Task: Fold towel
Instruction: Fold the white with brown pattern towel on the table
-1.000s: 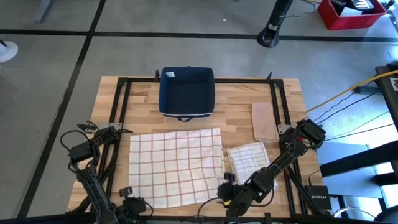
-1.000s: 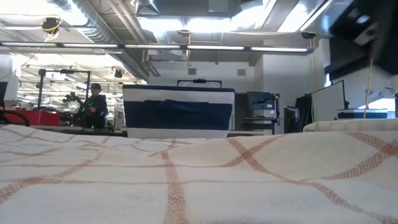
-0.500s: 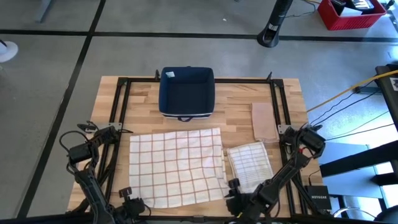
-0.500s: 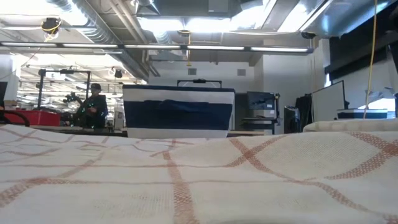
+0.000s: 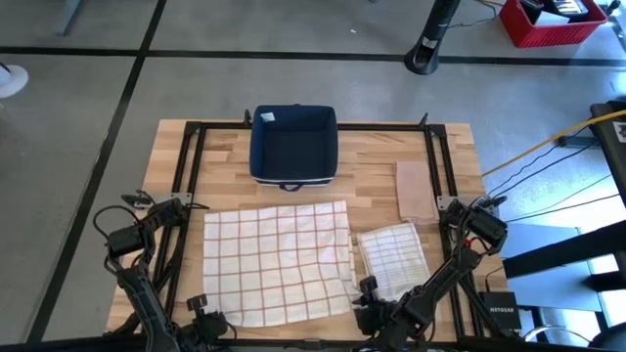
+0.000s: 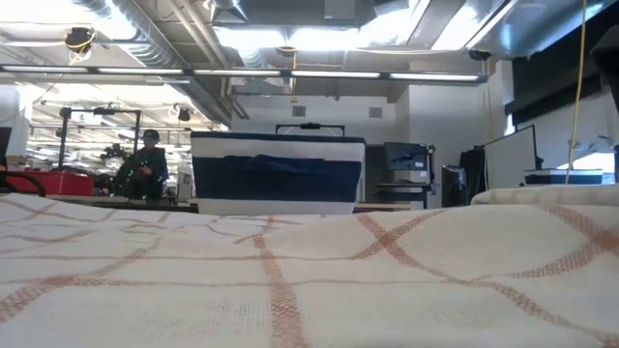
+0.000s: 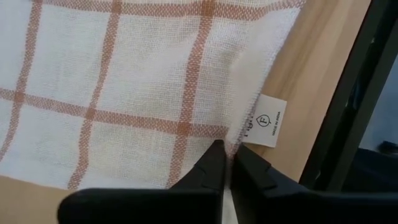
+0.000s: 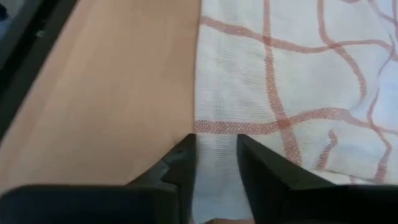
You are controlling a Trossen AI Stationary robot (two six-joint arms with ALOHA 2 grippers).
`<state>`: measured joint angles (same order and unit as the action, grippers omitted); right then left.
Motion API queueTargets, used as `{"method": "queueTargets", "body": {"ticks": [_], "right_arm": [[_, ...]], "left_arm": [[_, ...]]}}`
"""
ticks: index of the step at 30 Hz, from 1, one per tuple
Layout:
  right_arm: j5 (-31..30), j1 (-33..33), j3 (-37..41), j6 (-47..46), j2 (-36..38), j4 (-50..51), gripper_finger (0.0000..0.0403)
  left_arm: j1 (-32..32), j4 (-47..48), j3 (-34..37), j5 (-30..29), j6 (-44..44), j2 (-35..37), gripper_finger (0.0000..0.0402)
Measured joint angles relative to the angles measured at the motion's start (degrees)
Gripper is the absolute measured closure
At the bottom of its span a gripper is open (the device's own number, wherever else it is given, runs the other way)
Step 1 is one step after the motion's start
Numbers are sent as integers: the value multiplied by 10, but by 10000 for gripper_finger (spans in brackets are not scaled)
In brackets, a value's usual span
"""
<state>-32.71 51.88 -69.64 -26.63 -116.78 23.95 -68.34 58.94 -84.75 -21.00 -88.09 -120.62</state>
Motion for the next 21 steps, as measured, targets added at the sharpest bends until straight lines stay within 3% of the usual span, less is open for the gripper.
{"method": "queueTargets", "body": {"ticks": [7,16,21], "right_arm": [[21,-5,1,-4,-2,2,392],[1,-6,-65,-64,-7,102,397],[-37,-6,-145,-74,-4,173,398]], "left_arm": [[0,-2,0,-2,0,0,395],[0,4,-4,-3,-4,2,398],[1,102,-67,-6,-3,9,399]]}}
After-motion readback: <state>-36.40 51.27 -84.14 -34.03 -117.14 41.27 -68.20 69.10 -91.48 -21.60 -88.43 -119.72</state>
